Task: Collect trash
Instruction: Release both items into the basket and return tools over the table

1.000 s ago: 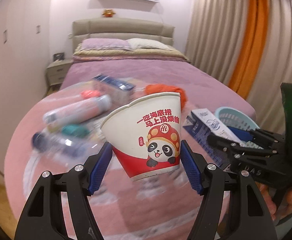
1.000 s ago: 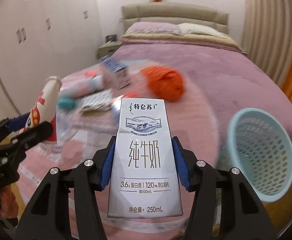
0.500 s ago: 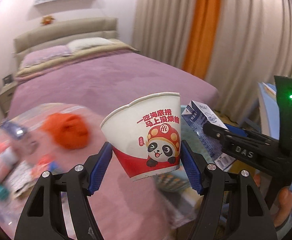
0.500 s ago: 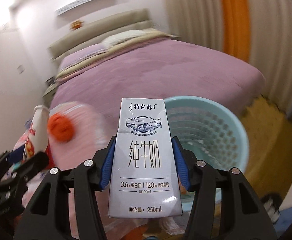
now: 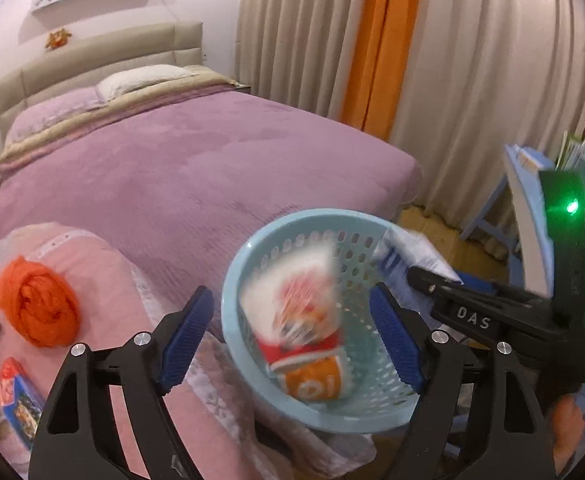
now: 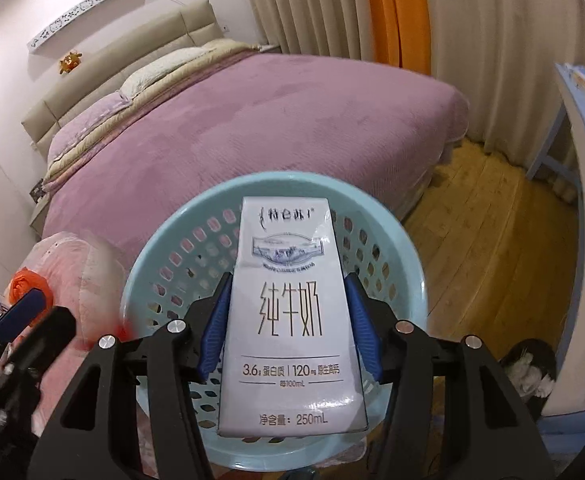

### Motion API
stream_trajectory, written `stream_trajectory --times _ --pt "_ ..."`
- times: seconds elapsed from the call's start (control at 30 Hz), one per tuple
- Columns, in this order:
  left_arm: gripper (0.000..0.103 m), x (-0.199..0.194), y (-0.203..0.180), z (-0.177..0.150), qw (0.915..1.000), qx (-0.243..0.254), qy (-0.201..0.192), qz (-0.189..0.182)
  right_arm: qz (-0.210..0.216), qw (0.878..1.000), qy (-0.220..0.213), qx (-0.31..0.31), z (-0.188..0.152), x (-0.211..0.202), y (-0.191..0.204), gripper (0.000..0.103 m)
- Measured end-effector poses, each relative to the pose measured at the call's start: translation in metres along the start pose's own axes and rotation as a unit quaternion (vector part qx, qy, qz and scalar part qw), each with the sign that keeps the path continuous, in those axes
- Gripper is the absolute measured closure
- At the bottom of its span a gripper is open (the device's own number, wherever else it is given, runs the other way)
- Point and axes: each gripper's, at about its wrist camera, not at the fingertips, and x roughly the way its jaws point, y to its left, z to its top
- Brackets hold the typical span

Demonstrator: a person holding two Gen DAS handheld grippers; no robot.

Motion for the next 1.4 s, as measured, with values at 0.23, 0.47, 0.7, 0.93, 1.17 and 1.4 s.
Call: stream_trajectory --times 0.23,0.47,0.7,0.93,1.17,1.4 --pt "0.025 -0.032 0.024 -0.012 0.9993 -0.025 -0.023 -0.012 0.010 1.000 -0.002 -0.010 -0.008 -0.004 0.000 0.048" --pt "0.025 -0.088 0.050 -0.024 0.9966 -0.050 -0.064 0.007 0.028 0.998 -0.038 -0.050 -0.016 -0.038 0.038 0.048" --pt "0.025 -0.156 0.089 -0.048 0.9908 -0.094 -0.096 0.018 0.084 0.984 -0.086 -0.130 -0.039 -0.086 0.103 0.048" --pt "0.025 -0.225 0.149 -0.091 0.9749 -0.154 -0.108 0.119 0.159 0.958 -0.116 -0.210 -0.076 -0.113 0.180 0.042" --pt "0.025 -0.260 0.225 -0.135 0.9469 -0.243 -0.085 0.193 0.191 0.935 -0.120 -0.274 -0.120 -0.113 0.249 0.027" --pt "0.015 -0.263 0.274 -0.172 0.9135 -0.331 -0.077 0.224 0.181 0.926 -0.063 -0.324 -0.142 -0.064 0.297 0.027"
